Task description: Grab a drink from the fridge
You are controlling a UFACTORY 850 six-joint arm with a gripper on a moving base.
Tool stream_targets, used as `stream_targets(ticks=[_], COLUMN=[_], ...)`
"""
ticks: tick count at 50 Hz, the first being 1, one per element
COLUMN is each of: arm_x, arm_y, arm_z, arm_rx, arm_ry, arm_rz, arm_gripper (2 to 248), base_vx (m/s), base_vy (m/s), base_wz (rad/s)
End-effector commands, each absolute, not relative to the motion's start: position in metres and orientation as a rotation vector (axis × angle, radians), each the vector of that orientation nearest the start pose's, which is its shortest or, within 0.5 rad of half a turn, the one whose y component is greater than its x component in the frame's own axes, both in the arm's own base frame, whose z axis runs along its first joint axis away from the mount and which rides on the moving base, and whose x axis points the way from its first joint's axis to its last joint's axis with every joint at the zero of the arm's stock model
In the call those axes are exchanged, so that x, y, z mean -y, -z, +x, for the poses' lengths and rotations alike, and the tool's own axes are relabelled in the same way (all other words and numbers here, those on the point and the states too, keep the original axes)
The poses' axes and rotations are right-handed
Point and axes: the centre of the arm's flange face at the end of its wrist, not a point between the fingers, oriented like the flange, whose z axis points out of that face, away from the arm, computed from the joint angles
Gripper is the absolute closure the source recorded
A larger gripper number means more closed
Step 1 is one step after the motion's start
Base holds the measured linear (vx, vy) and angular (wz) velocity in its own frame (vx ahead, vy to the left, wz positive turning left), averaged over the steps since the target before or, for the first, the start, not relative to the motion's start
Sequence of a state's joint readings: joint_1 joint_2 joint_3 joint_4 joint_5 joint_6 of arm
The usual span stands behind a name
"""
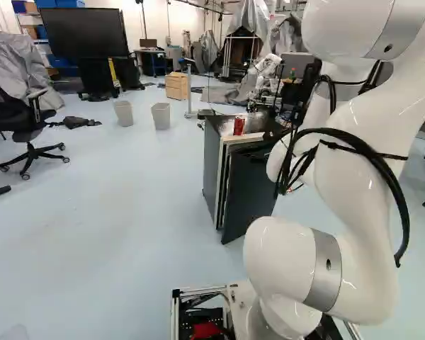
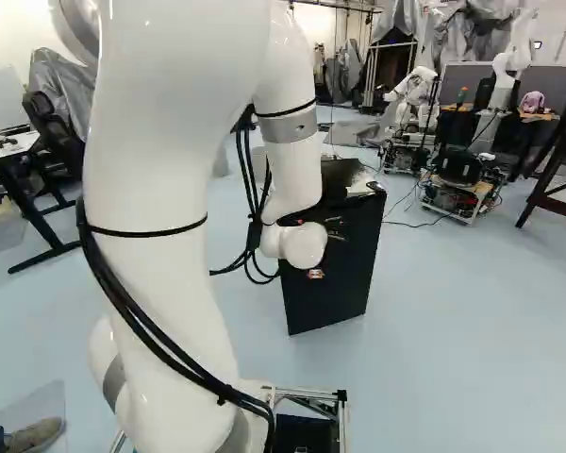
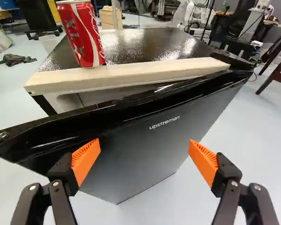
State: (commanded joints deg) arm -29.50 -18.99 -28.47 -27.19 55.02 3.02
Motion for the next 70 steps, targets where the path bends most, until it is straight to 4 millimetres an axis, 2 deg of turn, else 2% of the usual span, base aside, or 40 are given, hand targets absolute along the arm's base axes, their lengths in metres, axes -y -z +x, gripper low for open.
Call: stream_targets(ticks=[54,70], arm_x=[0.168,0.167], arm_y=[-0.292,-0.292], arm_z=[0.440,0.445], arm_rx=[0.047,0.057], arm_ry=[1.711,1.713], arm_rz=[-2.672,-2.667], arm_gripper=[3,3], base_vx=[0.000,0.000], base_vy=[0.000,0.000], base_wz=[0.000,0.000])
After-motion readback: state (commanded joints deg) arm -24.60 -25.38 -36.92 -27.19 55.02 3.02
